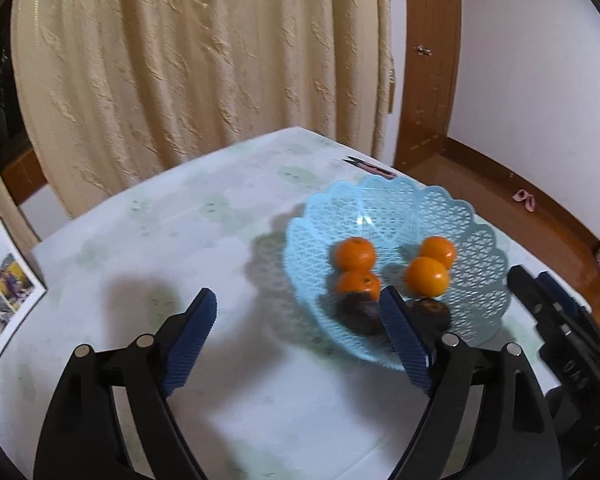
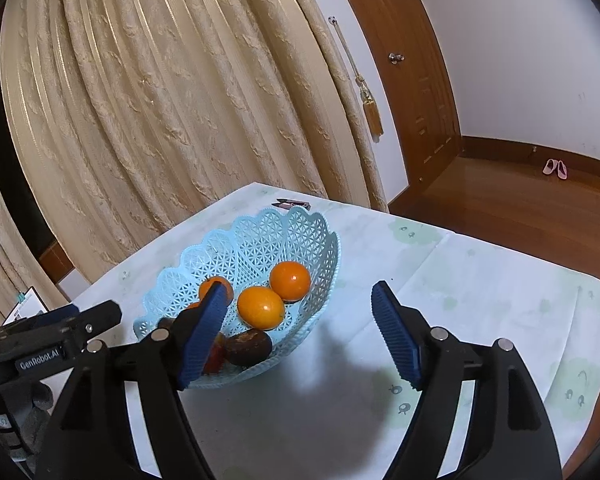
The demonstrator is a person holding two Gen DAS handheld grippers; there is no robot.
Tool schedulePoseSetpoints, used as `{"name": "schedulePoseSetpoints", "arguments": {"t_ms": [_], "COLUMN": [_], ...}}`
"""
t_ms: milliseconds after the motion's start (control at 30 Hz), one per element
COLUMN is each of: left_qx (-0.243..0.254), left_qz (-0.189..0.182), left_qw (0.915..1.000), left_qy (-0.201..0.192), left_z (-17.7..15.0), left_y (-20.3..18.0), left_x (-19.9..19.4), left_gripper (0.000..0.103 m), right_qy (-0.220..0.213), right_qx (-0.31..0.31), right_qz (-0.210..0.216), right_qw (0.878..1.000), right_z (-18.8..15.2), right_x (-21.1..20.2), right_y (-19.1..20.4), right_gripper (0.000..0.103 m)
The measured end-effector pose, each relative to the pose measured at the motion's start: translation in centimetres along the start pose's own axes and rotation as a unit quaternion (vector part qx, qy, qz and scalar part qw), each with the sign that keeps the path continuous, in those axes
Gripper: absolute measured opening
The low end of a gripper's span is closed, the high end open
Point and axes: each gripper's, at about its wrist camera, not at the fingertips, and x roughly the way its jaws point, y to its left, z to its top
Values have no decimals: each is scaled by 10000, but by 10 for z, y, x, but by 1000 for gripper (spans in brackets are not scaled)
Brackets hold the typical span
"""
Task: Organize fruits
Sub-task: 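Lower the dark brown fruit into the blue basket and open the left tool, then move both open tools back toward the last tomato and yellow fruit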
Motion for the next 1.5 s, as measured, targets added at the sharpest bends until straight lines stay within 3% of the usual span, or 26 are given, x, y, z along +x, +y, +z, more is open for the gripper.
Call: {"name": "schedulePoseSetpoints", "arguments": {"t_ms": [267, 500, 967, 1233, 1500], "left_qx": [-165, -449, -937, -1352, -1543], "left_qz": [338, 604, 1063, 1287, 1150], "left_qw": [9993, 9971, 9896, 9817, 9791], "left_qy": [17, 141, 232, 385, 656], "left_z": [-21, -47, -92, -127, -160], "left_y": [28, 67, 136, 183, 200], "left_x": [-12, -22, -56, -80, -74], "left_gripper": [83, 83, 83, 83, 83], "right_qy": [25, 144, 964, 1532, 1746], "right_qx": [-120, -447, -1680, -2036, -2121], "right_qz": [207, 779, 1774, 1971, 1919], "right_qw": [9997, 9959, 9649, 9467, 9422], "right_z": [1, 1, -45, -79, -92], "right_x": [-5, -12, -7, 4, 13], "right_y": [22, 64, 175, 203, 211], "right_gripper": [77, 78, 79, 79, 79]}}
